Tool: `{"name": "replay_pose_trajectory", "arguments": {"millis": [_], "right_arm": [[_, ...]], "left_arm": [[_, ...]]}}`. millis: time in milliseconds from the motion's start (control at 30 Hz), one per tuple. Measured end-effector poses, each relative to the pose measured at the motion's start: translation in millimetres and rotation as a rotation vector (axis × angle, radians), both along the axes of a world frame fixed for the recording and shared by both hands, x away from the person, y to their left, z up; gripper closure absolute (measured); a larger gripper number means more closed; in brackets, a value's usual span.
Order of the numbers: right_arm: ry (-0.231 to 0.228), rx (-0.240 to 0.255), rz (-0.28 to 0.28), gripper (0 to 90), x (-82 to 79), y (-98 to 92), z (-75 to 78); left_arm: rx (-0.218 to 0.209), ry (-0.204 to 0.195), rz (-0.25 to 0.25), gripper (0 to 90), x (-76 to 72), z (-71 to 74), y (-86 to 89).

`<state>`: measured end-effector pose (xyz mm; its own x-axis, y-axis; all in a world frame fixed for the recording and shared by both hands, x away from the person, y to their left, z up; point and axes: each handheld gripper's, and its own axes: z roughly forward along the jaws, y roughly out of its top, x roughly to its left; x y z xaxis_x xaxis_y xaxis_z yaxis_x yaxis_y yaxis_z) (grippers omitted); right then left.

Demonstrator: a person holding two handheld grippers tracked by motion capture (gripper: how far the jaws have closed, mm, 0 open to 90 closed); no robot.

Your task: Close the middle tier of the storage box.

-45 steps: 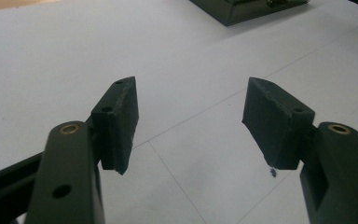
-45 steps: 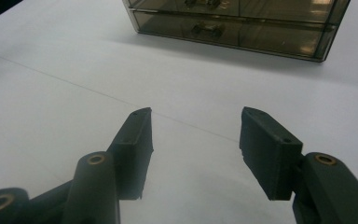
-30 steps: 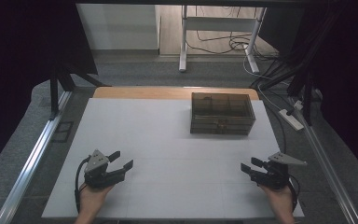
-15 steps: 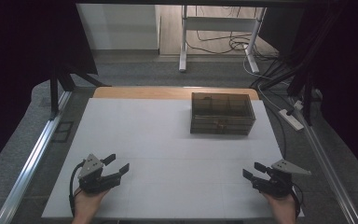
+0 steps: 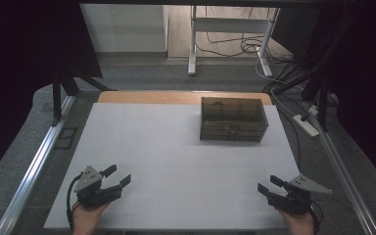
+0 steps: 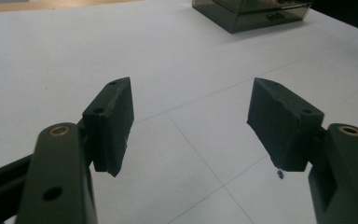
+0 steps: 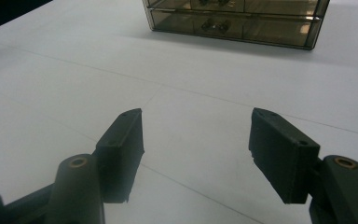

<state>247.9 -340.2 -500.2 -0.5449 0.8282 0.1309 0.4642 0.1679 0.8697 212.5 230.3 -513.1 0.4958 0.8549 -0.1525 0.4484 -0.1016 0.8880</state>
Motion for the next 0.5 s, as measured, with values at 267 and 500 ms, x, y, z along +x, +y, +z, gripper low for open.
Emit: {"name": "replay_pose_trajectory", "arguments": {"millis": [267, 500], "right_arm": [[-0.019, -0.008, -0.013, 33.4, -7.7, -4.4, -3.3], [-0.030, 0.001, -0.035, 31.8, -12.1, -10.5, -4.1]], "left_arm": [[-0.003, 0.001, 0.019, 31.7, -3.2, -3.0, 5.8], [-0.013, 0.009, 0.031, 31.6, -4.8, -5.8, 10.6]]}}
